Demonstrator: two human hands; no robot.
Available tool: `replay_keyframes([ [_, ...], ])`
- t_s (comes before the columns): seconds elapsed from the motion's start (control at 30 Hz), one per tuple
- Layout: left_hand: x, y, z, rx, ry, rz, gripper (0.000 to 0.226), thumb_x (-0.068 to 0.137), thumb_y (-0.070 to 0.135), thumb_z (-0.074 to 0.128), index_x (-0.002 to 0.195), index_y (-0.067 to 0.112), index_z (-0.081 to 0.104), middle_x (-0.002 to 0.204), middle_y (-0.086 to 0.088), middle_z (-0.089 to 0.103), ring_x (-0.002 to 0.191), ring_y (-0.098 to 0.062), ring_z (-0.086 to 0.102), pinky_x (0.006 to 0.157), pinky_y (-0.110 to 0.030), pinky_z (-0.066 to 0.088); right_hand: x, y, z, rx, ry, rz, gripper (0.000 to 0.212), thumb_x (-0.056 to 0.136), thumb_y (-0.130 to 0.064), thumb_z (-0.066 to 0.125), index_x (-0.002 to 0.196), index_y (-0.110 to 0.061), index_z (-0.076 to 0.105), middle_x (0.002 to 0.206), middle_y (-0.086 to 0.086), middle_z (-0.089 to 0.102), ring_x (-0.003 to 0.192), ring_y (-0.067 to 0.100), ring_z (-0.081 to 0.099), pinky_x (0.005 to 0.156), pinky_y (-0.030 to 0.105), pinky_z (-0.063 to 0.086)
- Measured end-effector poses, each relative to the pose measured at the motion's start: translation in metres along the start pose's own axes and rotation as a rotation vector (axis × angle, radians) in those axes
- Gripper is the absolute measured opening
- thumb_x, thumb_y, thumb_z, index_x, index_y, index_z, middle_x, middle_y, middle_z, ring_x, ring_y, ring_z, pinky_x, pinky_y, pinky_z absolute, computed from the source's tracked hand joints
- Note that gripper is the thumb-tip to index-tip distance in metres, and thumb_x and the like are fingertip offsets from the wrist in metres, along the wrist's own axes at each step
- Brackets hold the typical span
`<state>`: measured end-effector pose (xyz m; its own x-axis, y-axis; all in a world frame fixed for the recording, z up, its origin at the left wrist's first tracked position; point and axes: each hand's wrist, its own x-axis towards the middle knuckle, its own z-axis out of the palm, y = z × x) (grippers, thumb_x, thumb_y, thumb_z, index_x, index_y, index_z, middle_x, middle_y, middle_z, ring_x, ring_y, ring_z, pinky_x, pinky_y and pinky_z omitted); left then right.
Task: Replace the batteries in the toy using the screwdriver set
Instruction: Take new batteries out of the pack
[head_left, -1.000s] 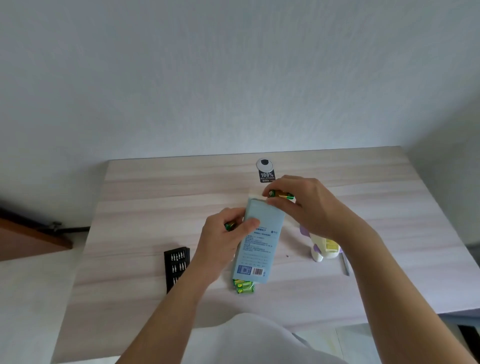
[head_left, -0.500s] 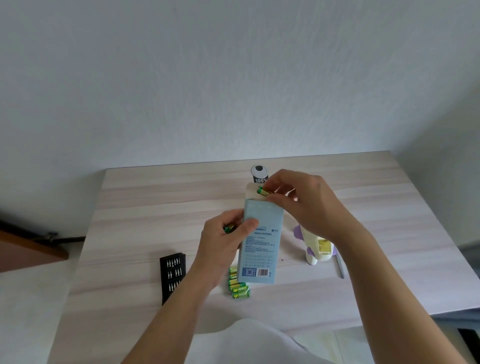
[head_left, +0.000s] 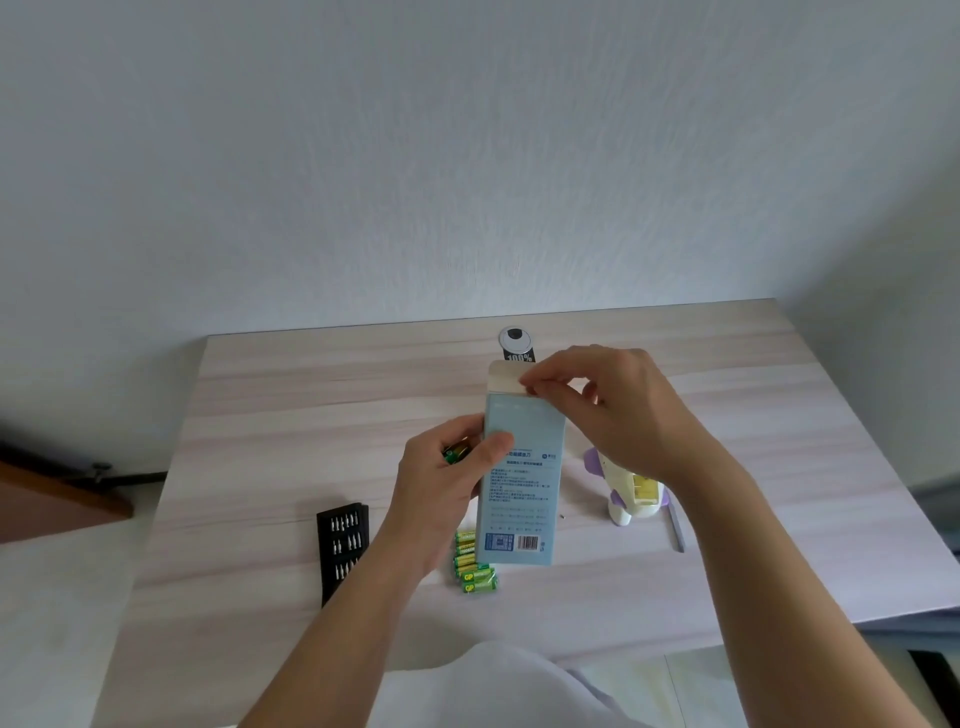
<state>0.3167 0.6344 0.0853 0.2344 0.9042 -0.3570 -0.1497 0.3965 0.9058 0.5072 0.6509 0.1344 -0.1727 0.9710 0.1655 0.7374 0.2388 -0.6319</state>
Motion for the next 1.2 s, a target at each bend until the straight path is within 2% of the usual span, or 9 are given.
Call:
replay_keyframes([
  [0.1,0.000,0.001,0.000,-0.042,-0.003,-0.018,0.016,0.088,0.015,0.069,0.103,0.013,0.074,0.096,-0.010,0.077,0.088,-0.022,0.074,0.077,-0.034,0.061,-0.011,0.000,0.004,0.035,0.176,-0.045,0.014,0.091,-0.015,0.069,0.102,-0.020,0.075,0.096,-0.008,0.068,0.086,0.005,0.063,0.065,0.015,0.047],
  [0.2,0.002,0.003,0.001,-0.218,0.003,-0.058,0.031,0.080,0.021,0.070,0.107,0.005,0.072,0.096,-0.014,0.075,0.087,-0.021,0.072,0.072,-0.032,0.059,-0.028,0.000,0.014,0.136,0.330,0.135,0.026,0.084,-0.033,0.075,0.108,-0.026,0.067,0.101,-0.009,0.062,0.087,0.005,0.063,0.066,0.019,0.051],
  [0.3,0.003,0.006,0.004,-0.329,0.006,-0.081,0.034,0.078,0.021,0.069,0.108,0.003,0.072,0.098,-0.014,0.075,0.086,-0.020,0.072,0.071,-0.030,0.059,-0.039,-0.004,0.029,0.358,0.166,0.426,0.053,0.075,-0.055,0.074,0.117,-0.029,0.055,0.101,-0.008,0.065,0.081,0.007,0.069,0.066,0.032,0.061],
  [0.47,0.007,0.008,0.007,-0.470,0.022,-0.199,0.035,0.091,0.019,0.065,0.123,0.005,0.063,0.106,-0.017,0.069,0.085,-0.022,0.065,0.088,-0.037,0.055,-0.042,-0.003,0.054,0.635,0.117,0.519,0.018,0.089,-0.030,0.073,0.105,-0.024,0.067,0.099,-0.005,0.075,0.083,0.017,0.076,0.072,0.045,0.063],
  [0.6,0.011,0.011,-0.005,-0.771,0.146,-0.349,0.029,0.093,-0.005,0.049,0.119,0.004,0.058,0.108,-0.019,0.058,0.085,-0.024,0.058,0.080,-0.032,0.053,-0.041,0.004,0.053,0.713,0.128,0.549,0.013,0.091,-0.025,0.071,0.103,-0.019,0.068,0.099,-0.004,0.076,0.085,0.018,0.076,0.072,0.040,0.063],
  [0.7,0.011,0.010,-0.013,-0.754,0.190,-0.351,0.025,0.097,-0.008,0.045,0.118,0.001,0.055,0.113,-0.025,0.069,0.098,-0.030,0.071,0.077,-0.029,0.059,-0.042,0.008,0.053,0.730,0.126,0.556,0.013,0.091,-0.022,0.070,0.103,-0.018,0.069,0.097,-0.005,0.076,0.085,0.016,0.075,0.070,0.035,0.062],
  [0.8,0.011,0.011,-0.015,-0.629,0.190,-0.348,0.012,0.102,0.002,0.047,0.111,0.002,0.054,0.113,-0.022,0.073,0.103,-0.028,0.073,0.065,-0.022,0.059,-0.042,0.009,0.055,0.728,0.096,0.554,0.015,0.092,-0.024,0.069,0.106,-0.019,0.069,0.101,-0.003,0.076,0.086,0.018,0.076,0.073,0.040,0.063],
  [1.03,0.011,0.007,-0.016,-0.426,0.190,-0.301,0.031,0.102,0.027,0.053,0.111,-0.002,0.058,0.100,-0.015,0.076,0.070,-0.018,0.060,0.045,-0.021,0.045,-0.043,0.007,0.057,0.754,0.059,0.496,0.013,0.093,-0.020,0.068,0.106,-0.020,0.068,0.102,-0.004,0.075,0.089,0.020,0.075,0.073,0.042,0.063],
  [1.2,0.014,0.006,-0.018,-0.441,0.174,-0.217,0.026,0.093,0.028,0.061,0.096,0.002,0.062,0.076,-0.005,0.052,0.062,-0.012,0.049,0.043,-0.018,0.040,-0.046,0.006,0.057,0.777,0.037,0.488,0.014,0.093,-0.019,0.067,0.106,-0.024,0.067,0.101,-0.008,0.075,0.088,0.018,0.075,0.070,0.035,0.063],
])
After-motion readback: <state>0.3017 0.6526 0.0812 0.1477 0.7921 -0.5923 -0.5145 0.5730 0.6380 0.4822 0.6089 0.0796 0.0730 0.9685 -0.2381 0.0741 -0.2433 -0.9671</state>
